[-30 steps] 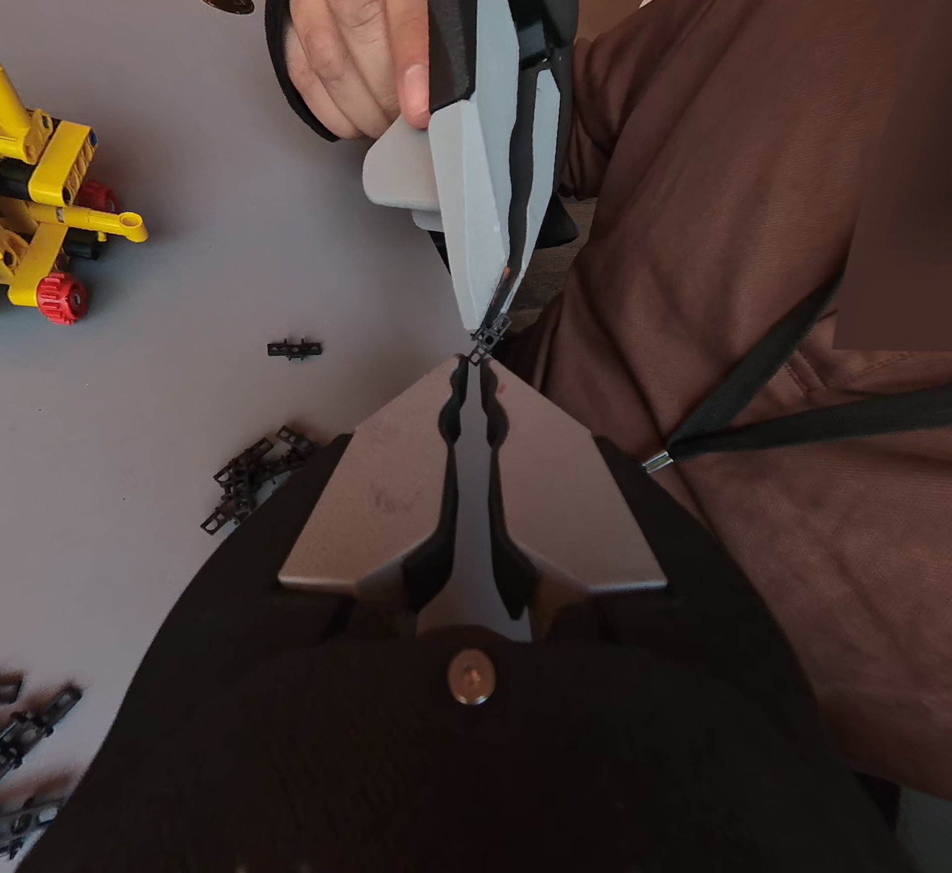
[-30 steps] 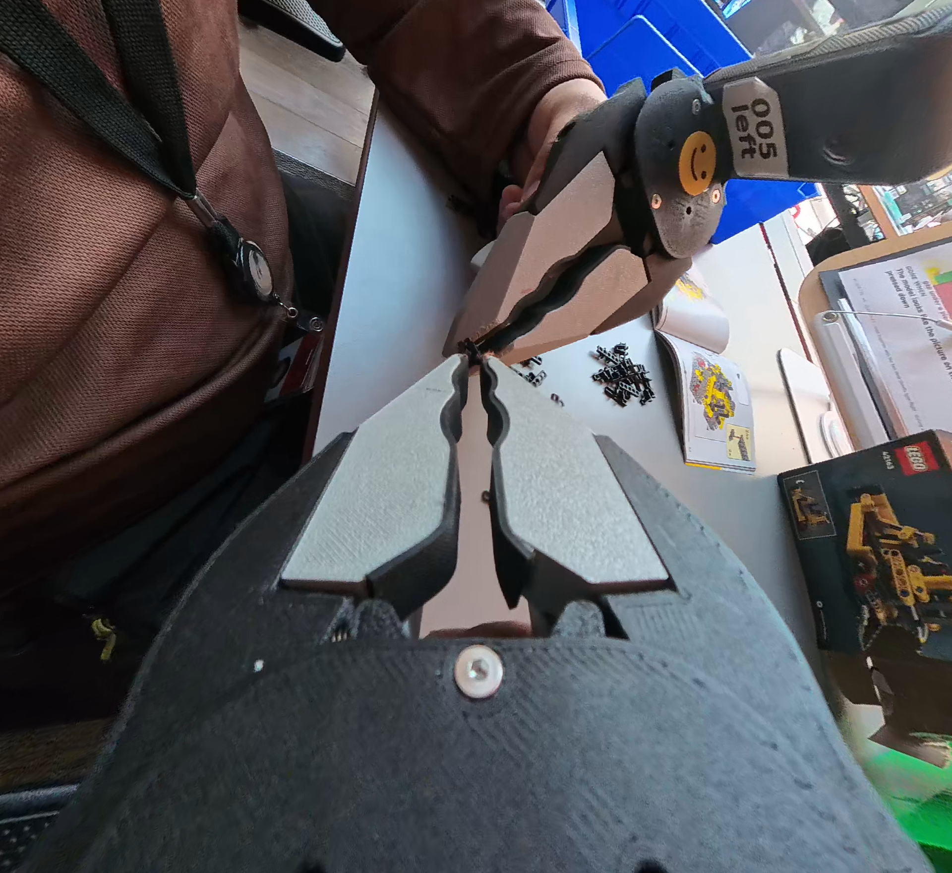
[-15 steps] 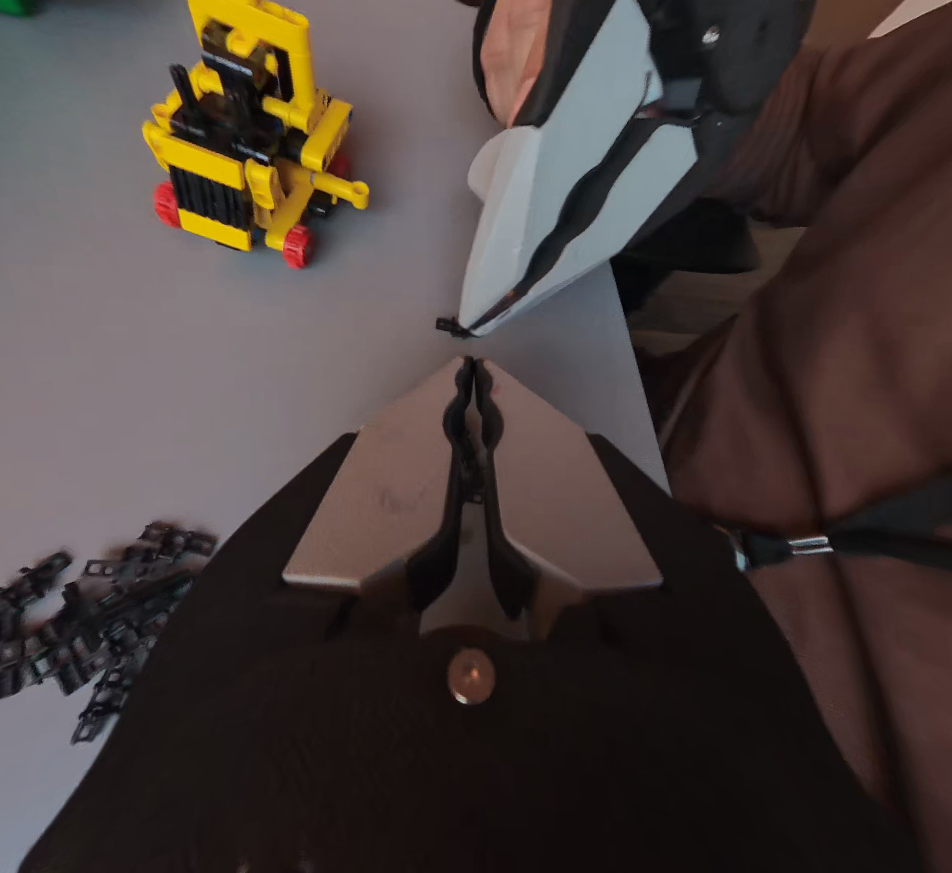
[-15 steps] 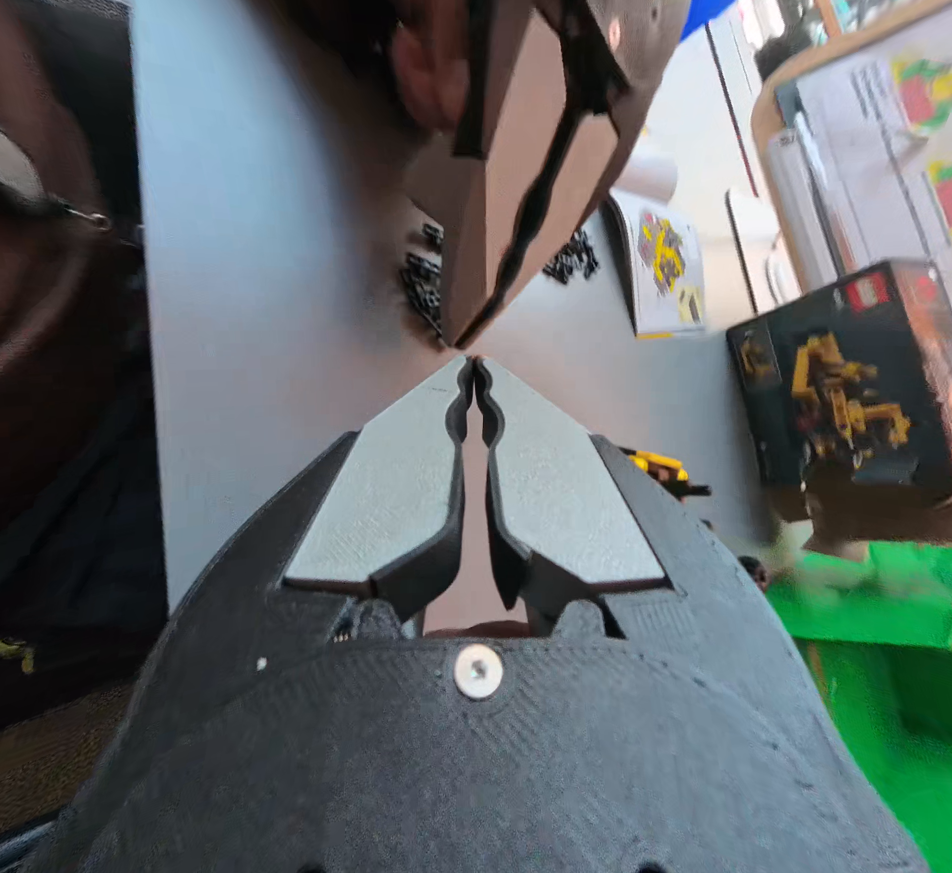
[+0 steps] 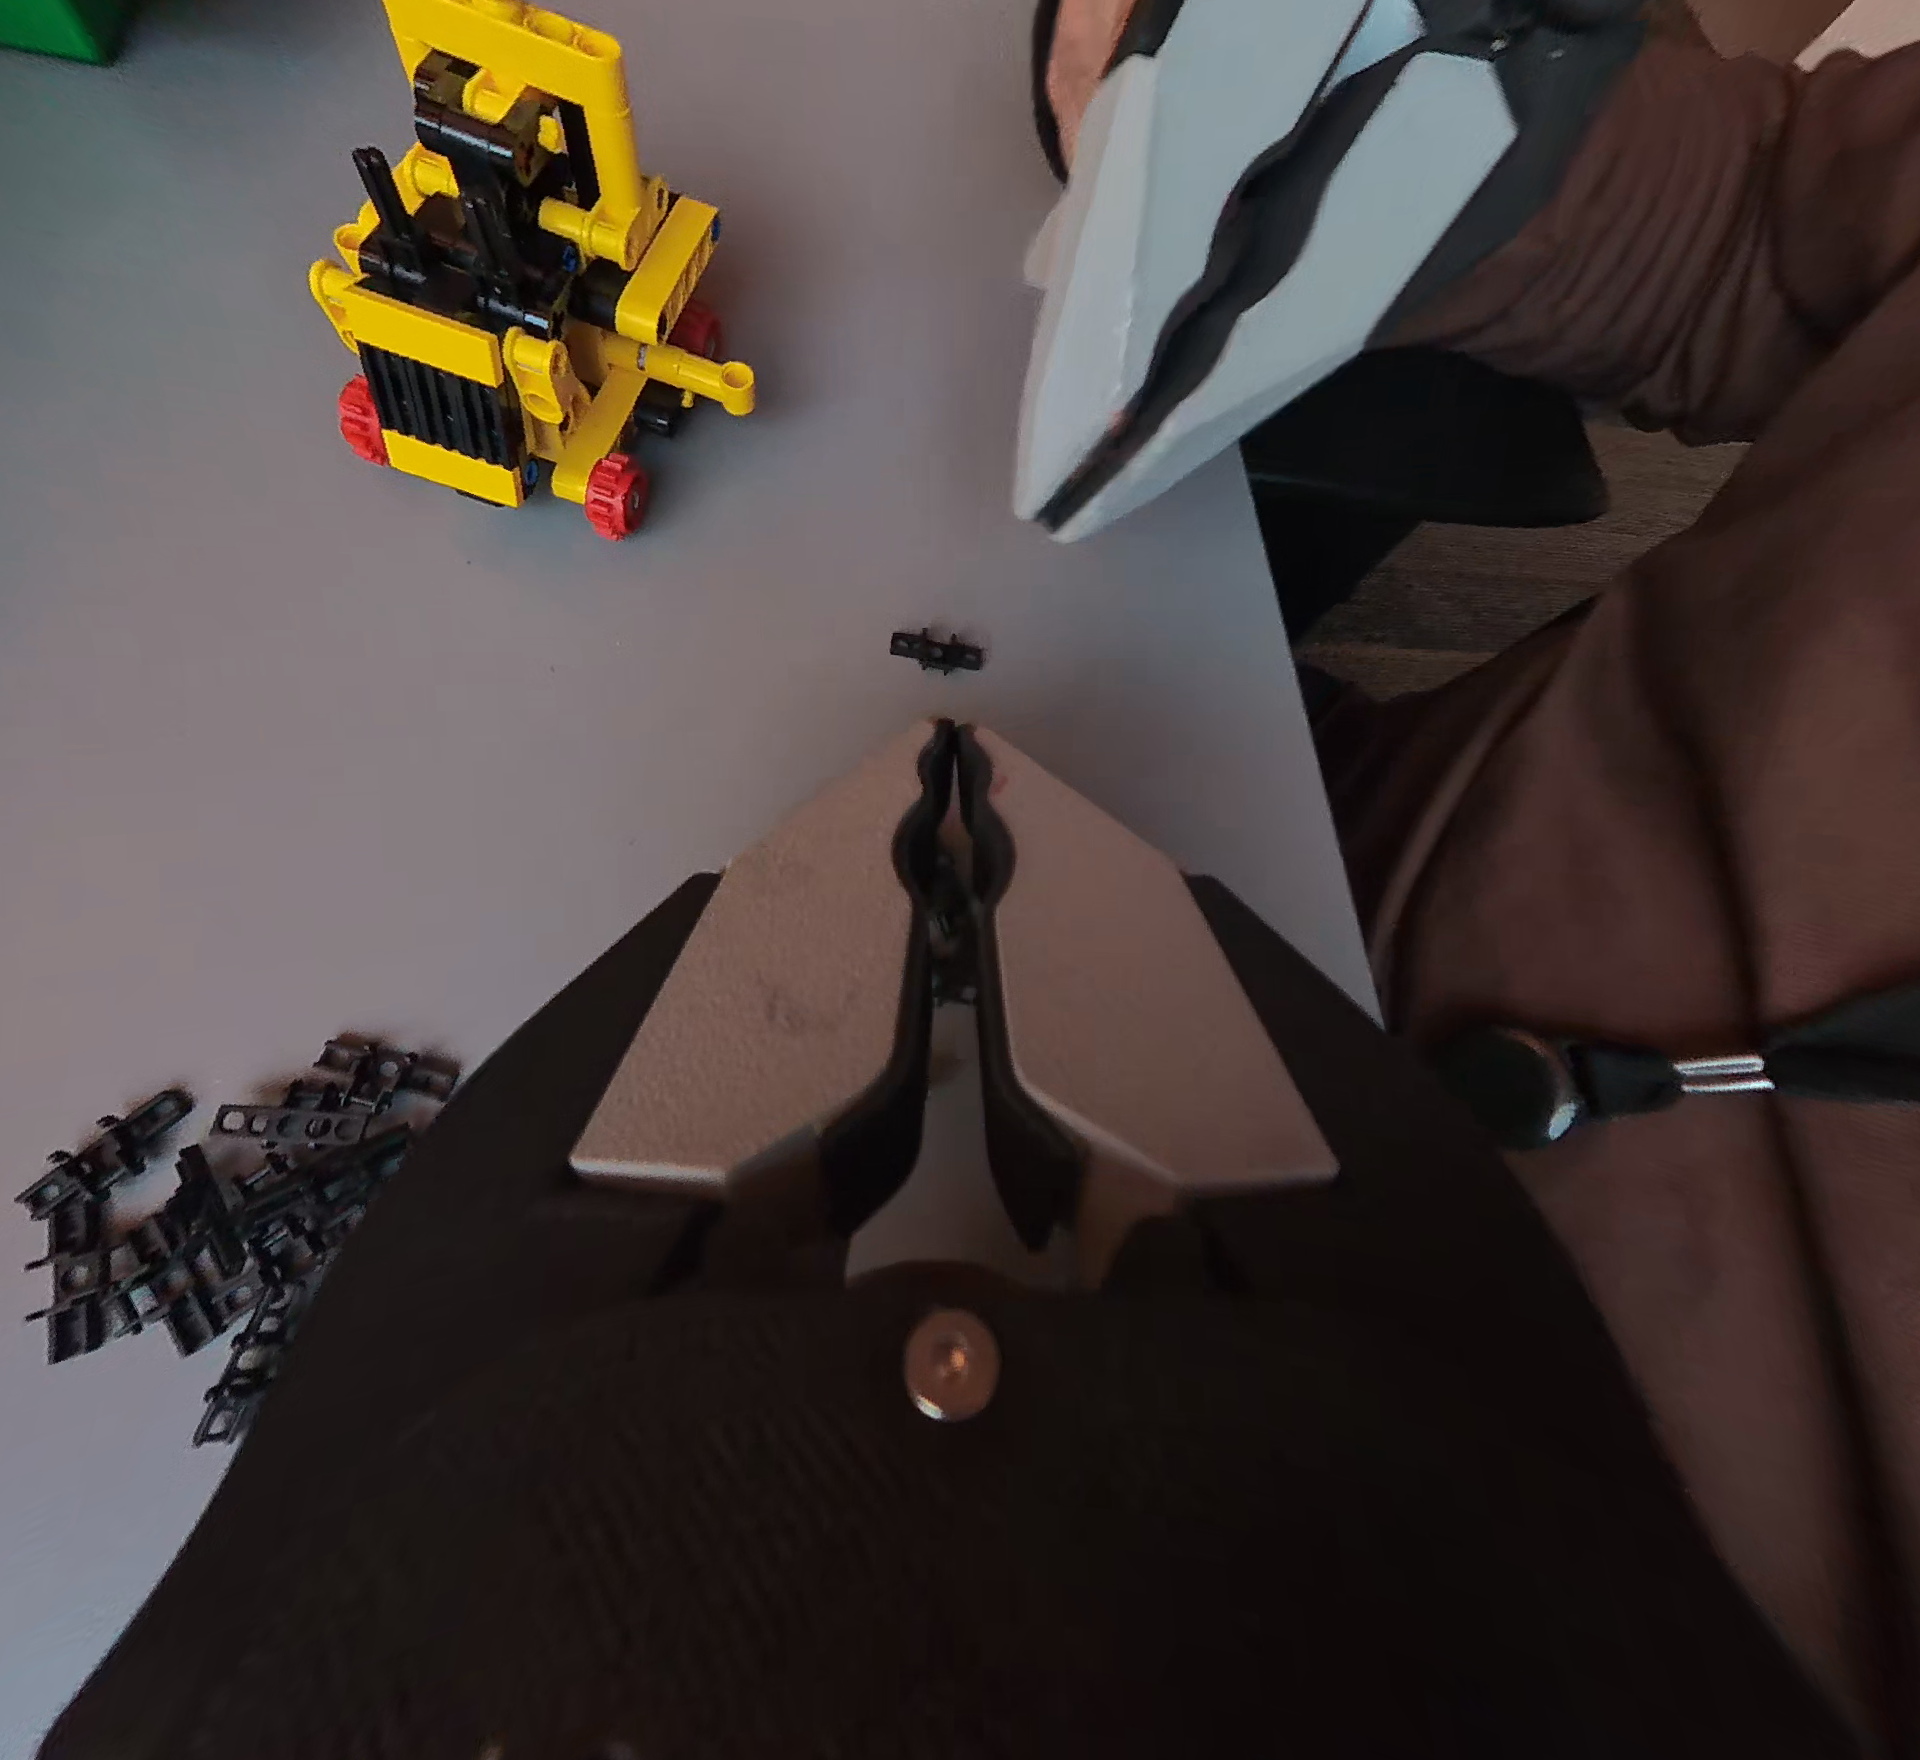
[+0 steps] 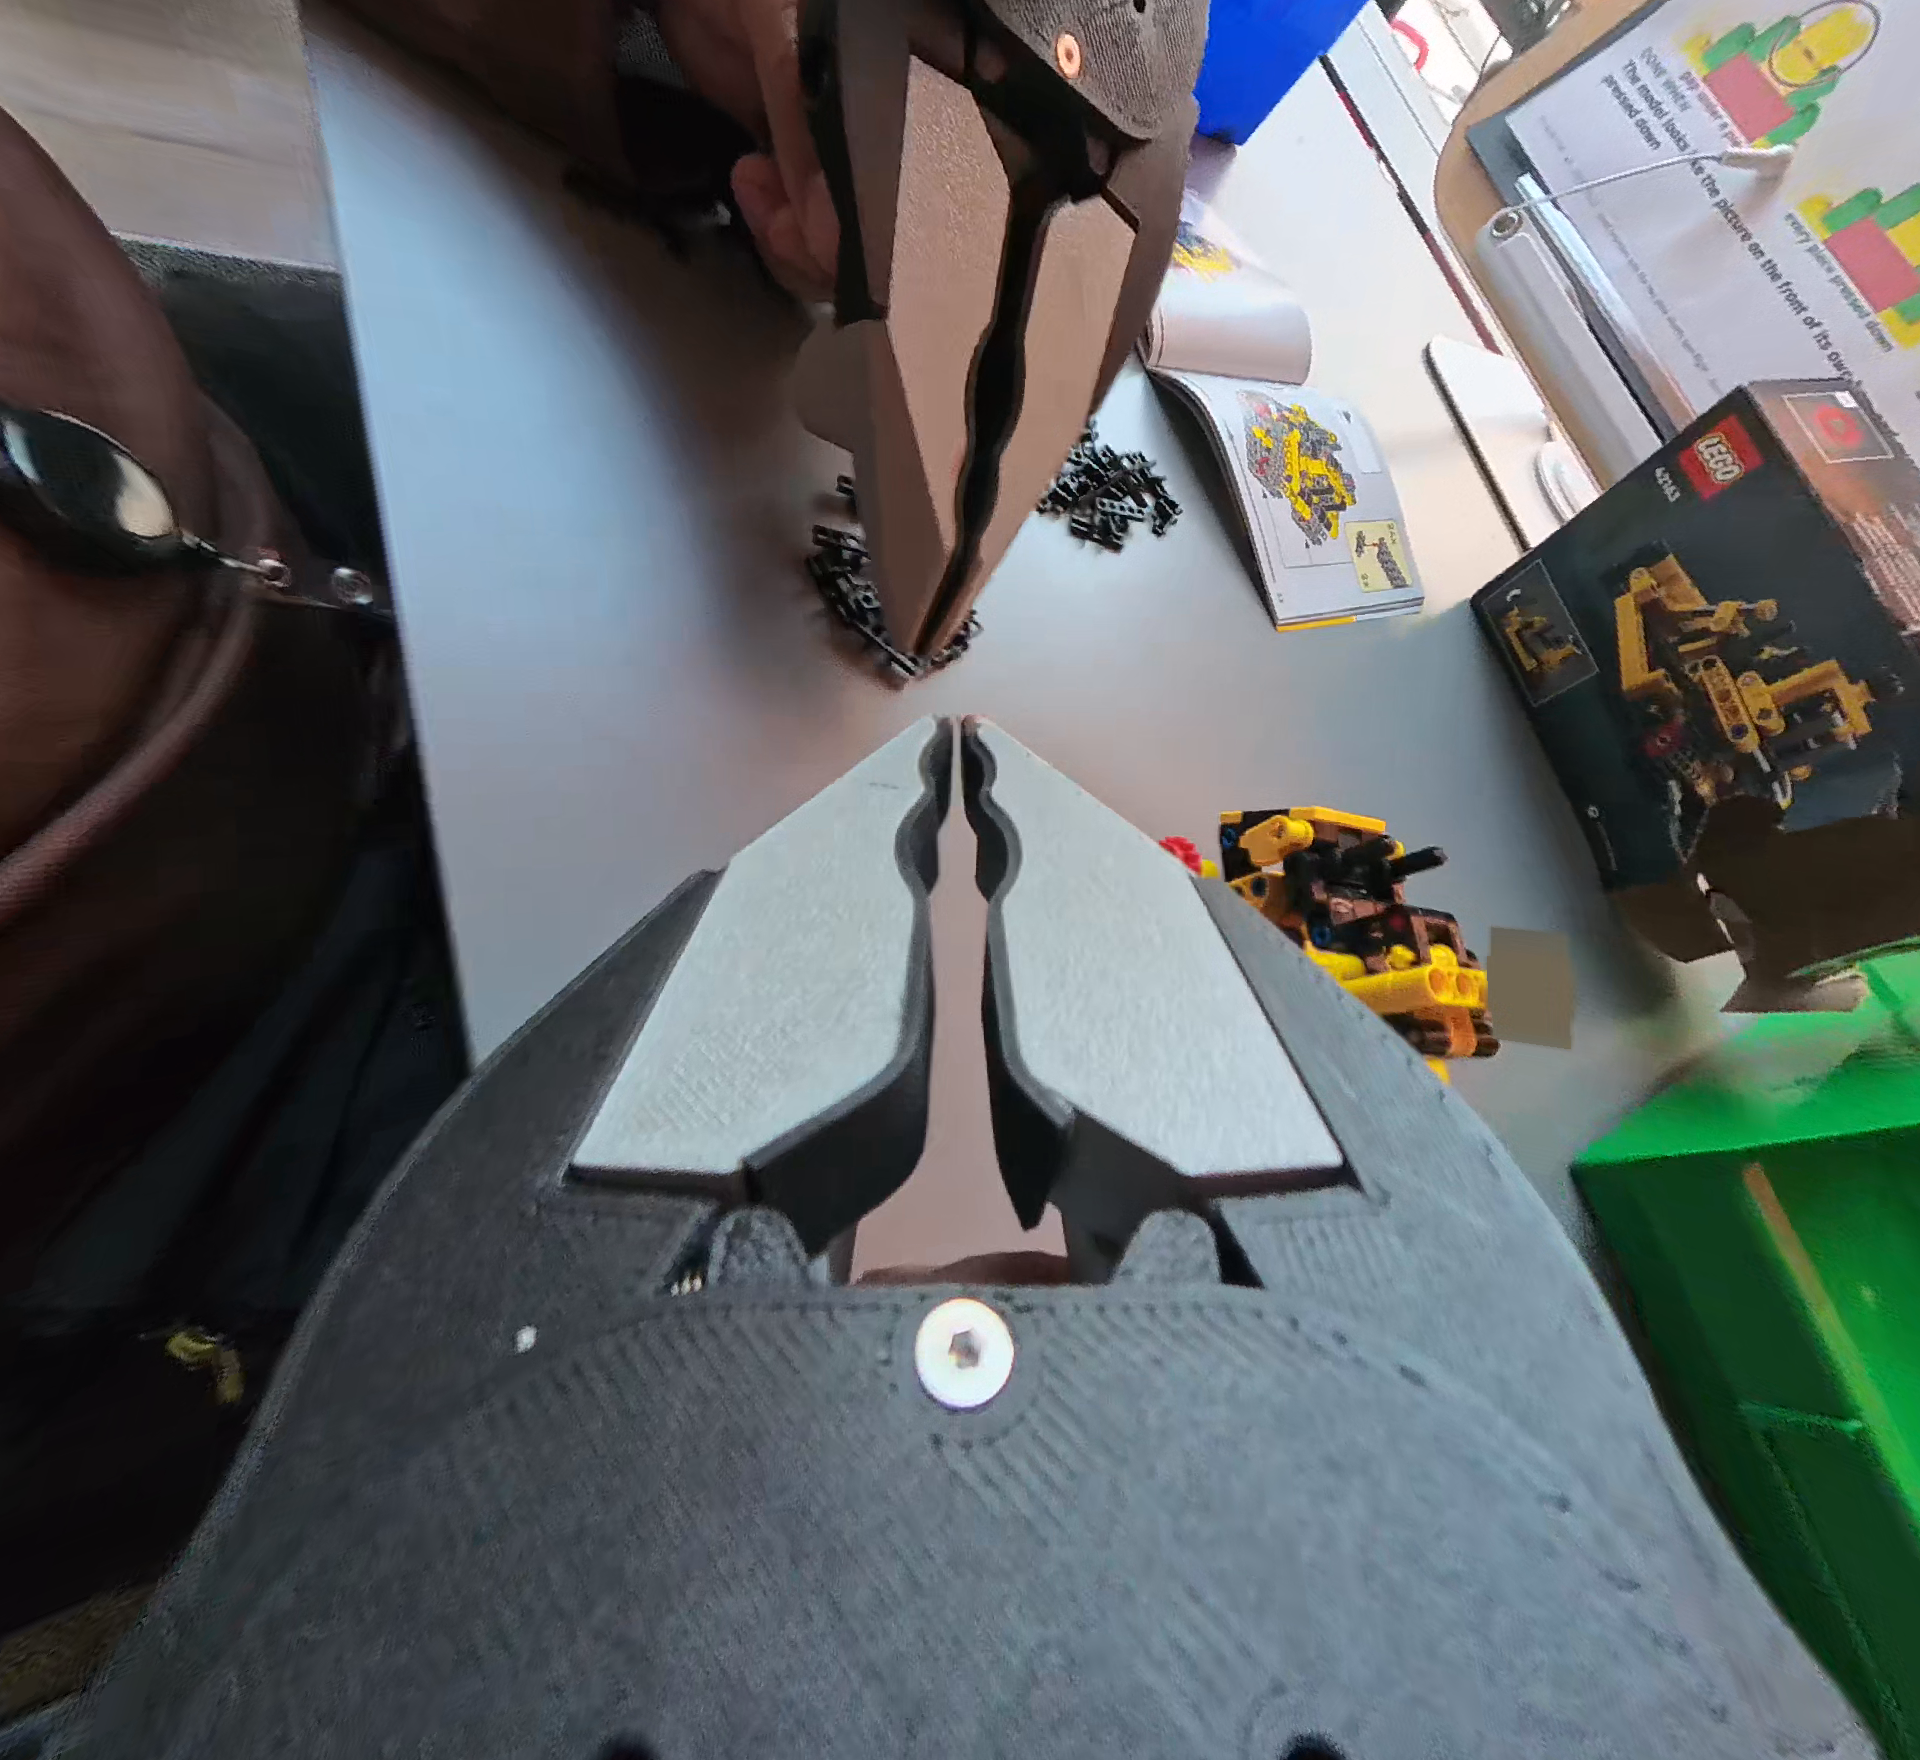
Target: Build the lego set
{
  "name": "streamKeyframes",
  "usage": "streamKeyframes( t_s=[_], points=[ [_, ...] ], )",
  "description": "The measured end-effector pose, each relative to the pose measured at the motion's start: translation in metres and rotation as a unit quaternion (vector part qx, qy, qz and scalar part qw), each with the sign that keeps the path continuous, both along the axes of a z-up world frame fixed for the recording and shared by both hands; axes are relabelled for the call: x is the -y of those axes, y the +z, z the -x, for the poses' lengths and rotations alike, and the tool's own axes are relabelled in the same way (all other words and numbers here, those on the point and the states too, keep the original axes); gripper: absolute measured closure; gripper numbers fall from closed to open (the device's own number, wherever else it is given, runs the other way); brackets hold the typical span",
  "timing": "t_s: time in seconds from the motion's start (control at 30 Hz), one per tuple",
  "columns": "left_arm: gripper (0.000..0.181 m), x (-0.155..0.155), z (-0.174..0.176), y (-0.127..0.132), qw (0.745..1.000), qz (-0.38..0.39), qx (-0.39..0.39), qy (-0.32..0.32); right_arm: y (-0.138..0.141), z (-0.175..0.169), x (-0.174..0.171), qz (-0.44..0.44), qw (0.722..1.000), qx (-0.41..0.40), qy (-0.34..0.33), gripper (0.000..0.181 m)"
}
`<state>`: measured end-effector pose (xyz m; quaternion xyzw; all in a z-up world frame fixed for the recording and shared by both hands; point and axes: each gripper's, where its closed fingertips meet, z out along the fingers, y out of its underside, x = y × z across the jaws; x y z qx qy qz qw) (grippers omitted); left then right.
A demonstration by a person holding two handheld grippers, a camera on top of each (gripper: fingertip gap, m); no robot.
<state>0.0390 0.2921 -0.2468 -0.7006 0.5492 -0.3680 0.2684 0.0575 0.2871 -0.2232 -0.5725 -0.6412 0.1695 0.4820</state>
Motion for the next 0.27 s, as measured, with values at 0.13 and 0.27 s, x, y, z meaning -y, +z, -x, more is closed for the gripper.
streamKeyframes(
  t_s=[0.13,0.27],
  points=[
    [0.181,-0.001,-0.001,0.001,1.000,-0.013,-0.003,0.002,0.004,-0.010,0.039,0.054,0.998,-0.013,0.005,0.178],
    [0.181,-0.004,0.000,0.002,0.999,-0.029,-0.006,0.011,-0.016,-0.019,0.082,0.123,0.992,0.019,0.012,0.176]
  ],
)
